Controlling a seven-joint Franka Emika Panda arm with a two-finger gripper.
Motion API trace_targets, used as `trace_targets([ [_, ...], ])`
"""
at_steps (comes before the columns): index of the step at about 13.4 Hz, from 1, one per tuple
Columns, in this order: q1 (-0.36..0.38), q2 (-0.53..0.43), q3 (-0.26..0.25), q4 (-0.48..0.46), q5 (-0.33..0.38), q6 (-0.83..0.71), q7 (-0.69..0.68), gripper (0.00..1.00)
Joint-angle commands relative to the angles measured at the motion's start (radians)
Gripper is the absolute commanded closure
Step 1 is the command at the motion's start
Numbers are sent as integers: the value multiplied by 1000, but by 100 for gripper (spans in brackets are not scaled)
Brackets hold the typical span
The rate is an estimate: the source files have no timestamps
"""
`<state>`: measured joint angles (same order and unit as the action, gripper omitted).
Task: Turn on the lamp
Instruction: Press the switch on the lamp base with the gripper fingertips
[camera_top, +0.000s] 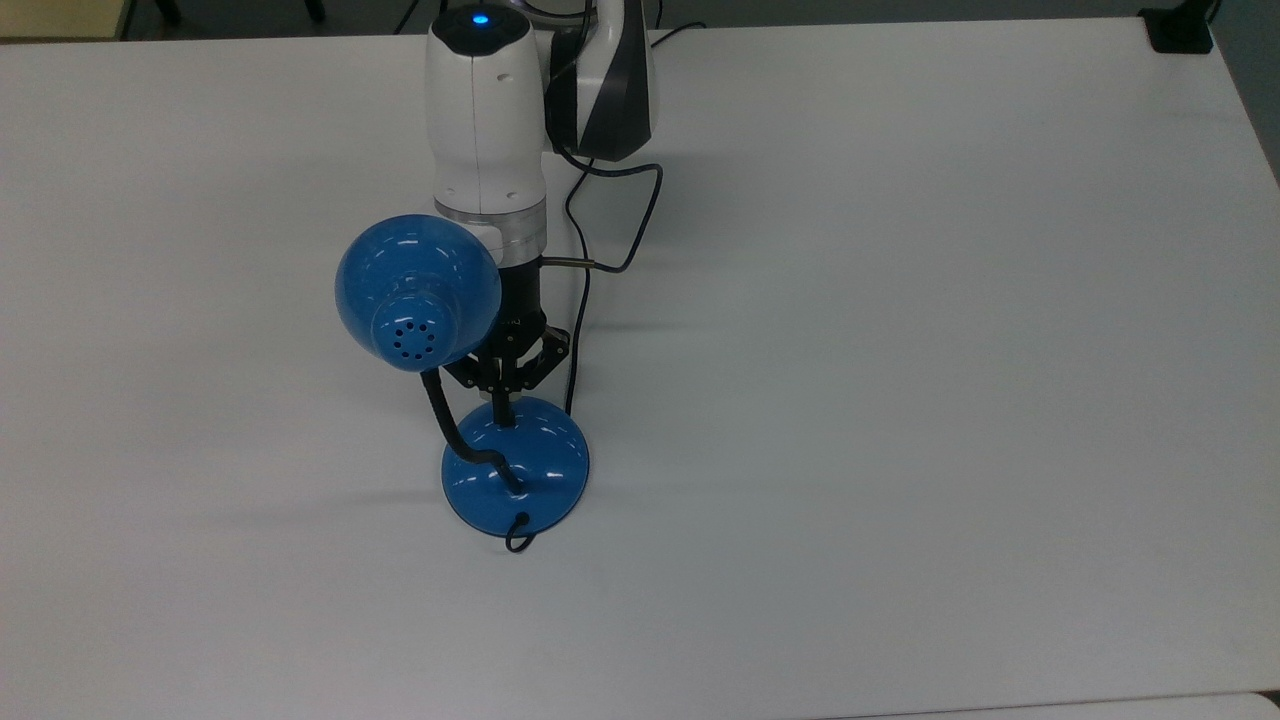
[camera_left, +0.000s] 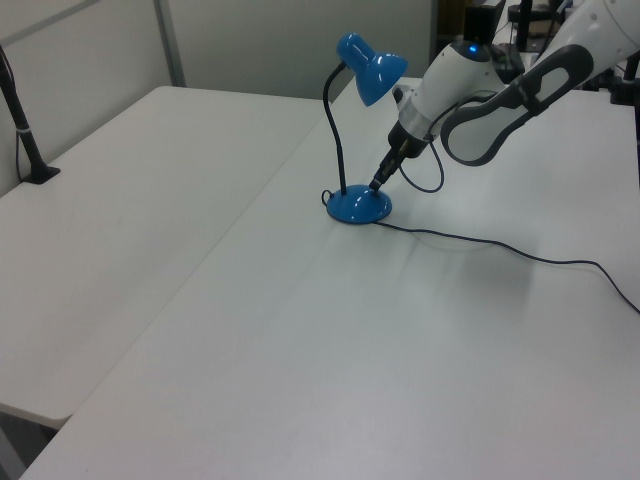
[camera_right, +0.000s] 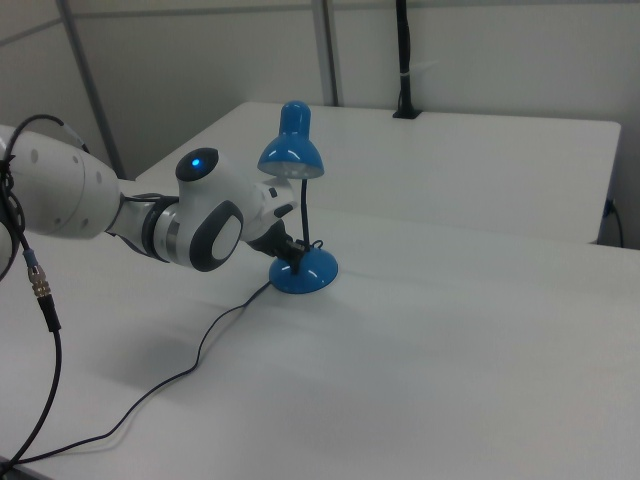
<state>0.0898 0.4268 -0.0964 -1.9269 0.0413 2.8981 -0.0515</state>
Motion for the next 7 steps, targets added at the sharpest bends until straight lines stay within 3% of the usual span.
trace_targets([
  [1,-1,-2,-6,-18,-11,10,-28,100],
  [7,-5,13,-6,-3,-8,15,-18,100],
])
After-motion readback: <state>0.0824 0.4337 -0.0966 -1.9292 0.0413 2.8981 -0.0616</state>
